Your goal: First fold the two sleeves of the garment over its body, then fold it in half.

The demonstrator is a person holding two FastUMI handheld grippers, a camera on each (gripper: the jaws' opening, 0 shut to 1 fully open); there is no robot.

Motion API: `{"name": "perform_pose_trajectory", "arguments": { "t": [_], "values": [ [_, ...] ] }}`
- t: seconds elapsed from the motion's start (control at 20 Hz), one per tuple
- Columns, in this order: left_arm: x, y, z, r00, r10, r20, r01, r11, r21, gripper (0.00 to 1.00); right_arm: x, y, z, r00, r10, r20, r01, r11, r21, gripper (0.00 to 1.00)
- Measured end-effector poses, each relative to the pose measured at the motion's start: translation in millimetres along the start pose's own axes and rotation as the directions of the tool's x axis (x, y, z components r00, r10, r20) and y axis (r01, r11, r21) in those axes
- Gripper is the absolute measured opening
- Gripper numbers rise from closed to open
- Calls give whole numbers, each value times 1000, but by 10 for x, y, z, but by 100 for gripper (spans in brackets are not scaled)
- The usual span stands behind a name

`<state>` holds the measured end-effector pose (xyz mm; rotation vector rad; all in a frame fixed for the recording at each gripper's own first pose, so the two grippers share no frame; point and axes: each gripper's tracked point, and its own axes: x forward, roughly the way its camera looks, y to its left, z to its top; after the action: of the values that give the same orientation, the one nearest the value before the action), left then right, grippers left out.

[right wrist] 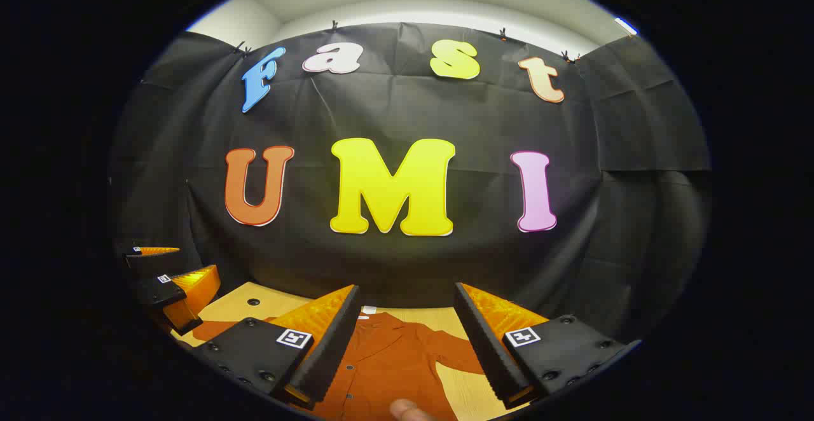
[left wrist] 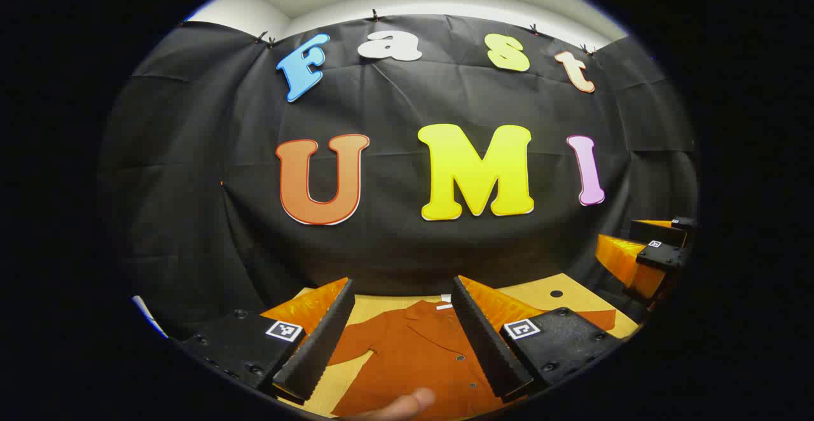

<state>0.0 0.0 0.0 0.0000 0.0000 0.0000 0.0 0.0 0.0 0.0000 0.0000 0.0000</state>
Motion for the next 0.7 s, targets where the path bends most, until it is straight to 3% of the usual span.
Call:
{"name": "perform_pose_trajectory", "arguments": {
  "t": [0.7],
  "values": [
    [-62, -113, -1, 1000, 13, -3, -13, 1000, 12, 99, -53, -175, -33, 1000, 11, -6, -11, 1000, 16, 94]
  ]
}}
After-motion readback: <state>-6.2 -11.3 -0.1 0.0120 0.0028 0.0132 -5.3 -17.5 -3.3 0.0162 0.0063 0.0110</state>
